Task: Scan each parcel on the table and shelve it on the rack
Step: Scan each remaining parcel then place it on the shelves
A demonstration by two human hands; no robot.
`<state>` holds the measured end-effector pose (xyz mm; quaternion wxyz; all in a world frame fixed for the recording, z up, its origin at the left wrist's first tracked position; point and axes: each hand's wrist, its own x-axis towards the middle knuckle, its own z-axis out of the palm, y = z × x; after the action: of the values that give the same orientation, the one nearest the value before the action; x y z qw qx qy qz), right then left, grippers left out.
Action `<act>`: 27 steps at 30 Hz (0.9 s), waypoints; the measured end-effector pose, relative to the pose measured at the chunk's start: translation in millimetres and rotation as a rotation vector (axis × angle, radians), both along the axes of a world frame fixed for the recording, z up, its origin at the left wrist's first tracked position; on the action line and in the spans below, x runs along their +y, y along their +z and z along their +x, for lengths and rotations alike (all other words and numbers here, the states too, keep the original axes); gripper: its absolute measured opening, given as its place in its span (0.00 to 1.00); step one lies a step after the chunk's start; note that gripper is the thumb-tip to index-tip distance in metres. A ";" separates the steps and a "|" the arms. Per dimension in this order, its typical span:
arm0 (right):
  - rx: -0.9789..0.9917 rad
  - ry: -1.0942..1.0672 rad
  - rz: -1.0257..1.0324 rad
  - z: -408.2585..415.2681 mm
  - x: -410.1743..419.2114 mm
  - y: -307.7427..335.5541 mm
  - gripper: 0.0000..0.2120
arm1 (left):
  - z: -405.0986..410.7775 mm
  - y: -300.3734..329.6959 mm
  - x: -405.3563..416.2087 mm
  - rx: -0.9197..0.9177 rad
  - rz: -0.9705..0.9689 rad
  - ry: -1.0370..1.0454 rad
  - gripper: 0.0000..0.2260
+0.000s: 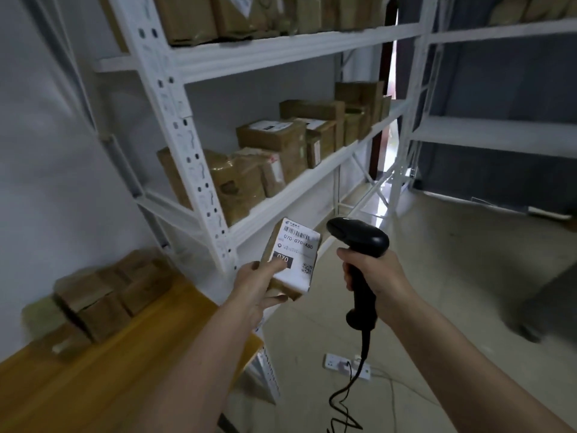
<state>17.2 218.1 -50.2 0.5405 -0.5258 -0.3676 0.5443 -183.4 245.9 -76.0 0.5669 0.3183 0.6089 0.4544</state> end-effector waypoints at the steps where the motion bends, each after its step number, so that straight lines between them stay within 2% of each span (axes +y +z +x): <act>1: 0.004 -0.004 -0.005 7.7 1.3 0.7 0.04 | 6.3 2.5 1.4 -0.005 0.012 -0.009 0.18; 4: 0.001 -0.025 -0.006 26.7 7.5 3.3 0.03 | 24.8 10.4 10.2 -0.008 0.054 -0.021 0.24; 12: 0.027 -0.142 0.012 67.7 48.8 6.4 0.05 | 81.0 11.7 63.5 0.050 0.125 -0.034 0.20; 21: 0.047 -0.156 0.077 104.9 163.3 34.1 0.03 | 124.3 39.8 183.7 0.094 0.251 0.017 0.25; 25: 0.071 -0.146 0.124 113.1 213.3 57.2 0.03 | 130.8 66.5 240.5 0.147 0.314 0.020 0.21; 27: 0.076 -0.152 0.142 119.7 232.5 64.2 0.03 | 139.3 77.2 265.5 0.162 0.345 0.000 0.23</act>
<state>136.8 450.7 14.0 0.6296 -0.4914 -0.3434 0.4942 -44.1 511.4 1.2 0.4529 0.4463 0.5656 0.5252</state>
